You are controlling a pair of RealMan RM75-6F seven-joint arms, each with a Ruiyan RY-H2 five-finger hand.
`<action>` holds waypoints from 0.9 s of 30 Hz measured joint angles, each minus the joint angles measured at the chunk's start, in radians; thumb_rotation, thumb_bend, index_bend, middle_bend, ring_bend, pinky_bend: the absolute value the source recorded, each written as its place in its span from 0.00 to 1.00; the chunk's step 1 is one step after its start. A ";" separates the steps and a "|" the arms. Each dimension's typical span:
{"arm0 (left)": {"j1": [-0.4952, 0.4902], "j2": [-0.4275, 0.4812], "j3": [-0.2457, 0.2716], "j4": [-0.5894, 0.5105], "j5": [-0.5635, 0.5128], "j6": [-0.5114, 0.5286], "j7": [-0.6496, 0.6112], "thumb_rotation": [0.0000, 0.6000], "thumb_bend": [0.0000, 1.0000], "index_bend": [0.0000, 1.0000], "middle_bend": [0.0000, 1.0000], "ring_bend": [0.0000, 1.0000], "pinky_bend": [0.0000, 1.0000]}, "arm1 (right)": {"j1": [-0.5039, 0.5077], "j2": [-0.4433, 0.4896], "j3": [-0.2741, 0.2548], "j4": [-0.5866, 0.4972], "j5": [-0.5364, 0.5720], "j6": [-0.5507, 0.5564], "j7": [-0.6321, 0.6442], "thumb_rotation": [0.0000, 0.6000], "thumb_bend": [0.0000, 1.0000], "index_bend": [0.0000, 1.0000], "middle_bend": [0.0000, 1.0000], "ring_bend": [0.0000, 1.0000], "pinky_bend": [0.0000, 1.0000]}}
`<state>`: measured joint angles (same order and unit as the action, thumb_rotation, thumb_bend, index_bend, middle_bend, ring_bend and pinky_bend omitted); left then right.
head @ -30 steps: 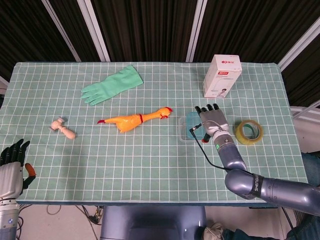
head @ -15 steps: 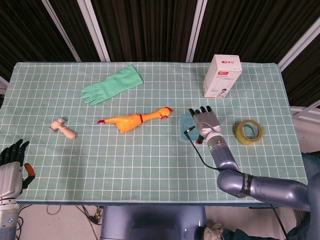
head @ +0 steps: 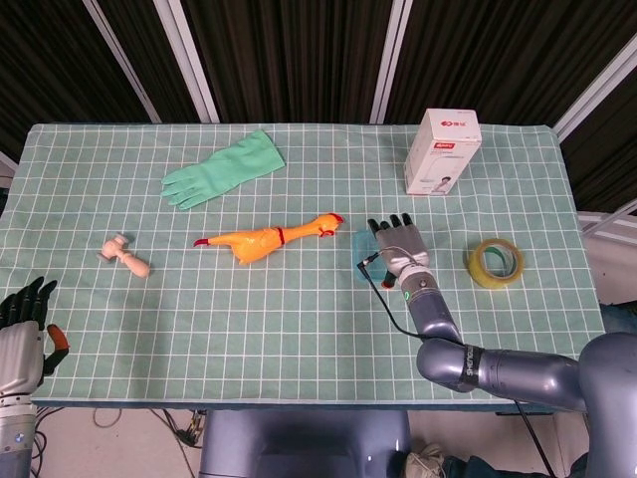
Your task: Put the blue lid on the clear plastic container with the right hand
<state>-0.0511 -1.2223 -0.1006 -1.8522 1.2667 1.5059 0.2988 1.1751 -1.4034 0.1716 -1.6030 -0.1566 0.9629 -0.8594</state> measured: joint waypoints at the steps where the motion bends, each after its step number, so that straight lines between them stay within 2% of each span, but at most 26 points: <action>1: 0.000 0.000 0.000 0.000 -0.001 0.000 -0.001 1.00 0.79 0.09 0.00 0.00 0.00 | 0.002 -0.003 -0.002 0.003 0.002 0.002 -0.002 1.00 0.12 0.05 0.43 0.07 0.00; 27: -0.005 0.004 0.000 -0.004 -0.011 -0.001 0.001 1.00 0.79 0.09 0.00 0.00 0.00 | 0.015 -0.040 -0.014 0.022 0.011 0.033 -0.017 1.00 0.12 0.05 0.43 0.07 0.00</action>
<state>-0.0566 -1.2187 -0.1005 -1.8562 1.2552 1.5053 0.3001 1.1896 -1.4435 0.1574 -1.5815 -0.1456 0.9963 -0.8769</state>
